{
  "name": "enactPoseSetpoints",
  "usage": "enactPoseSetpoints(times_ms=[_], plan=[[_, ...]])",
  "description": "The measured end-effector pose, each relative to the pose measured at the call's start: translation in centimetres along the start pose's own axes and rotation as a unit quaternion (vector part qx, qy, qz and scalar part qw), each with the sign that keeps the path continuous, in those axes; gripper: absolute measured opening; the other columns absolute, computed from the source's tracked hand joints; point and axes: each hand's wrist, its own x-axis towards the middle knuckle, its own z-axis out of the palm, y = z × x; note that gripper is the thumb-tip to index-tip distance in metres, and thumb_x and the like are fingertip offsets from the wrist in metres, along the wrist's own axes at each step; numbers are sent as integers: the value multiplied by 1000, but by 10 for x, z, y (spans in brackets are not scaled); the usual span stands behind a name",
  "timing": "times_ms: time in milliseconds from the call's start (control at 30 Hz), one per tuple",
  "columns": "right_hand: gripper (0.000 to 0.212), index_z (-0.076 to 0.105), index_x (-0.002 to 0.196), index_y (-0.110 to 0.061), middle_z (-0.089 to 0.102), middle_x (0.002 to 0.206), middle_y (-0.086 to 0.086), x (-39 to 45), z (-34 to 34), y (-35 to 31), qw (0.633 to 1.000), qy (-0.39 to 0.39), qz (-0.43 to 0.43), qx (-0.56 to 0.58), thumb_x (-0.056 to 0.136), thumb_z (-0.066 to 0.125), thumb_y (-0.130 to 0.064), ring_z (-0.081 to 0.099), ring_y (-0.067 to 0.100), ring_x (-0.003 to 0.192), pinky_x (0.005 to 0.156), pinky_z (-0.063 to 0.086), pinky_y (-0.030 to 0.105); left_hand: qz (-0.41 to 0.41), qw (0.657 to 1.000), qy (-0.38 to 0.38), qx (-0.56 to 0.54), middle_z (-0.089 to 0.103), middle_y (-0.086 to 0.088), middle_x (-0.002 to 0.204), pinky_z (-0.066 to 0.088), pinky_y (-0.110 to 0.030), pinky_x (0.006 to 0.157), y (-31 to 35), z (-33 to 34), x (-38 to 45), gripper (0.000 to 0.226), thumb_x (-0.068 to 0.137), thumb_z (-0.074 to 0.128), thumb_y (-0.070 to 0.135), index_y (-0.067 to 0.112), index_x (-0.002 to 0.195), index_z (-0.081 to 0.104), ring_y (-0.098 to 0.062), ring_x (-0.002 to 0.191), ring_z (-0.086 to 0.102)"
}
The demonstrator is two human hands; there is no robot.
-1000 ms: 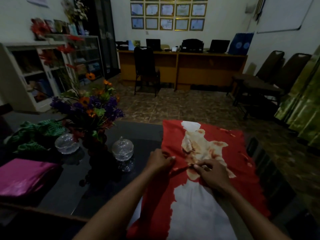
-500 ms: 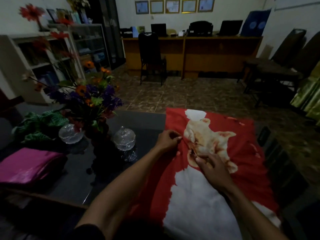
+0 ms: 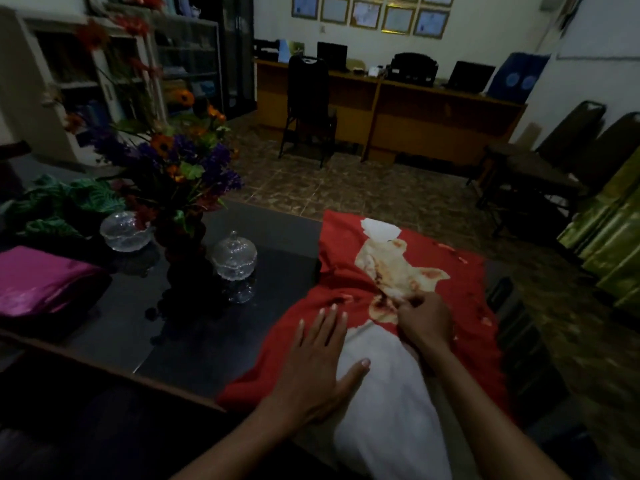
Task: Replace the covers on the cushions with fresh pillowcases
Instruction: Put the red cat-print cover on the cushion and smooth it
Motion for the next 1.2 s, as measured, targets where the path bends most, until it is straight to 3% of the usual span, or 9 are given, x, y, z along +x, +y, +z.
enactPoseSetpoints(times_ms=[133, 233, 333, 500, 600, 700, 833, 1000, 1200], plan=[[15, 75, 77, -25, 76, 87, 1, 3, 1, -5, 1000, 8, -29, 1, 86, 69, -36, 71, 26, 85, 78, 58, 41, -10, 999, -32, 14, -28, 11, 158, -15, -40, 121, 3, 4, -2, 81, 96, 16, 71, 27, 158, -13, -12, 149, -25], [15, 76, 99, -18, 75, 99, 4, 13, 4, -13, 996, -19, -88, -14, 88, 73, -27, 69, 23, 92, 82, 58, 40, -14, 999, -45, -2, -29, 13, 158, -10, -44, 124, -3, 12, -12, 80, 93, 11, 74, 32, 156, -15, -9, 149, -26], [16, 78, 101, -17, 77, 100, 1, 16, 13, -14, 991, -43, -107, -69, 86, 74, -23, 71, 21, 92, 82, 59, 39, -11, 999, -31, -17, -30, 14, 160, -9, -44, 124, -6, 14, -15, 76, 98, 24, 68, 37, 154, -17, -6, 147, -28], [8, 78, 77, -20, 76, 79, -2, 38, 0, -10, 995, -13, -55, -81, 77, 71, -16, 73, 19, 76, 69, 60, 34, -11, 999, -35, -22, -33, 16, 159, -7, -49, 123, -8, 20, -19, 75, 92, 22, 73, 51, 143, -28, -7, 148, -28], [12, 64, 57, -19, 72, 69, 2, 59, 0, 6, 998, 3, -36, -56, 69, 65, -22, 73, 27, 75, 62, 57, 35, -12, 999, -46, -18, -29, 13, 162, -5, -52, 123, -9, 17, -20, 77, 94, 25, 73, 48, 151, -21, -10, 150, -24], [15, 75, 71, -21, 75, 76, -2, 46, 6, -8, 999, -2, -36, -9, 71, 63, -30, 72, 23, 77, 69, 59, 37, -19, 999, -47, -15, -20, 9, 165, -2, -53, 123, -9, 13, -12, 81, 93, 30, 74, 41, 158, -7, -13, 152, -15], [27, 74, 112, -23, 73, 105, 0, 43, 17, -34, 995, -21, -101, -7, 90, 69, -37, 67, 19, 94, 84, 57, 40, -40, 997, -36, -53, -14, 8, 166, -1, -49, 124, -6, -1, 28, 83, 94, 29, 74, 34, 159, -2, -14, 153, -11], [16, 76, 94, -25, 72, 80, -5, 49, 37, -43, 990, -46, -104, -80, 92, 65, -37, 67, 16, 75, 74, 60, 40, -49, 993, -26, -106, -10, 9, 167, -5, -47, 124, 7, 7, 63, 75, 98, 23, 69, 33, 159, -2, -13, 153, -11], [22, 77, 85, -19, 75, 96, 10, 83, 29, -48, 997, 76, -20, -15, 79, 57, -25, 67, 36, 96, 86, 50, 39, -54, 993, 18, -108, -13, 13, 166, -11, -42, 123, 3, 31, 49, 71, 99, 26, 65, 38, 158, -4, -5, 150, -19]])
